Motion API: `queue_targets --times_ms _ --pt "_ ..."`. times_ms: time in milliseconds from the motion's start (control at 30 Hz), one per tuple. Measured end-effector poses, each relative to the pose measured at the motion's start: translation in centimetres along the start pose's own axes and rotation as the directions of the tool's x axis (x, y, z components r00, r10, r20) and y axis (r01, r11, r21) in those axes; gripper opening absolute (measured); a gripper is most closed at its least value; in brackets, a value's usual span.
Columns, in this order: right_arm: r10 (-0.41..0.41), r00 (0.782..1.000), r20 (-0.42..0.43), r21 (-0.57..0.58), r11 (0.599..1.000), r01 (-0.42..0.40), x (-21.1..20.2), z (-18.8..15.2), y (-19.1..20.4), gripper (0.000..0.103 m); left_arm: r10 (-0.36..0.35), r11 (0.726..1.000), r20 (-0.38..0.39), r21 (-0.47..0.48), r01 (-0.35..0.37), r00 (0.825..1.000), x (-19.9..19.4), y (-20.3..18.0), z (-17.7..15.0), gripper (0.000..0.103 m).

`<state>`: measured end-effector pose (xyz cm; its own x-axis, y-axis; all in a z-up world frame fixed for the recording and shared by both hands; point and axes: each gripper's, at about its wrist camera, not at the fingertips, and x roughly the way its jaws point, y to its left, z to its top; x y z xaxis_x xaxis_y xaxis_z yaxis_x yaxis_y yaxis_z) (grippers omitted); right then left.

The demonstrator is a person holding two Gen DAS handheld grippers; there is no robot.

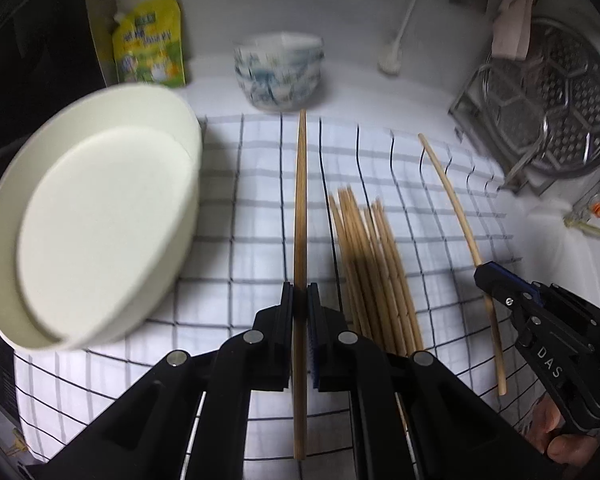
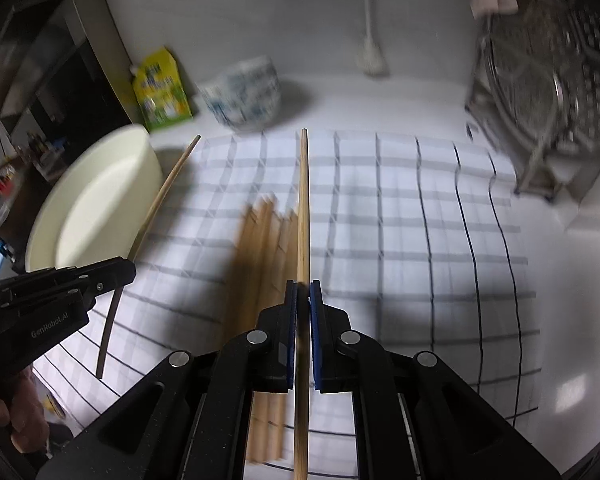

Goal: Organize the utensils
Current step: 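Lift both held chopsticks and carry them over the white basin, then open both tools to drop the chopsticks into the basin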

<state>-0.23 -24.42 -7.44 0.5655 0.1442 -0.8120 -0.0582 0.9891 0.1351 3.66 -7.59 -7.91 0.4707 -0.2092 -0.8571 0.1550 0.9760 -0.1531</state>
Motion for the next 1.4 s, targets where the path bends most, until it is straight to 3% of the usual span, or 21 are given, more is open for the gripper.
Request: queue_targets --times_ms 100,267,433,600,833,1133,1167,1200,1233,1333,1400 --pt "0.04 0.998 0.039 -0.01 0.999 -0.04 -0.8 2.1 2.7 0.006 0.002 1.0 0.069 -0.014 -0.001 0.998 -2.9 2.1 1.7 0.007" --pt "0.133 0.989 0.07 -0.047 0.99 -0.13 0.2 5.8 9.1 0.006 0.067 0.997 0.145 -0.055 -0.059 0.987 -6.6 8.2 3.9 0.007" --pt "0.208 0.977 0.049 -0.086 0.975 -0.204 3.1 8.4 16.1 0.006 0.137 0.989 0.143 -0.083 -0.126 0.98 -6.6 14.7 5.0 0.007" --pt "0.24 0.971 -0.01 -0.112 0.964 -0.24 7.2 9.9 22.4 0.006 0.16 0.985 0.097 -0.082 -0.152 0.982 -4.4 19.6 5.4 0.008" --pt "0.216 0.971 -0.102 -0.077 0.972 -0.224 12.0 9.4 25.5 0.006 0.145 0.988 0.008 -0.063 -0.144 0.989 0.0 22.8 5.5 0.008" --pt "0.159 0.974 -0.162 -0.023 0.986 -0.165 15.1 8.5 25.4 0.007 0.118 0.992 -0.039 -0.044 -0.119 0.992 2.2 23.8 5.1 0.008" --pt "0.153 0.976 -0.156 -0.022 0.987 -0.158 15.1 8.6 25.2 0.009 0.119 0.991 -0.036 -0.05 -0.121 0.992 2.1 23.9 5.2 0.009" --pt "0.145 0.979 -0.145 -0.021 0.989 -0.15 14.8 8.7 25.2 0.02 0.114 0.992 -0.035 -0.056 -0.116 0.993 2.0 24.1 5.2 0.011" --pt "0.139 0.982 -0.132 -0.022 0.99 -0.143 14.5 8.8 25.1 0.032 0.111 0.992 -0.033 -0.061 -0.113 0.993 1.8 24.3 5.2 0.02" --pt "0.125 0.989 -0.082 -0.031 0.991 -0.128 12.9 9.0 24.9 0.034 0.118 0.989 -0.011 -0.087 -0.119 0.993 1.0 24.7 5.3 0.051" --pt "0.119 0.991 -0.068 -0.037 0.992 -0.122 12.3 9.0 24.9 0.034 0.125 0.987 0.011 -0.1 -0.123 0.992 0.3 24.8 5.3 0.058"
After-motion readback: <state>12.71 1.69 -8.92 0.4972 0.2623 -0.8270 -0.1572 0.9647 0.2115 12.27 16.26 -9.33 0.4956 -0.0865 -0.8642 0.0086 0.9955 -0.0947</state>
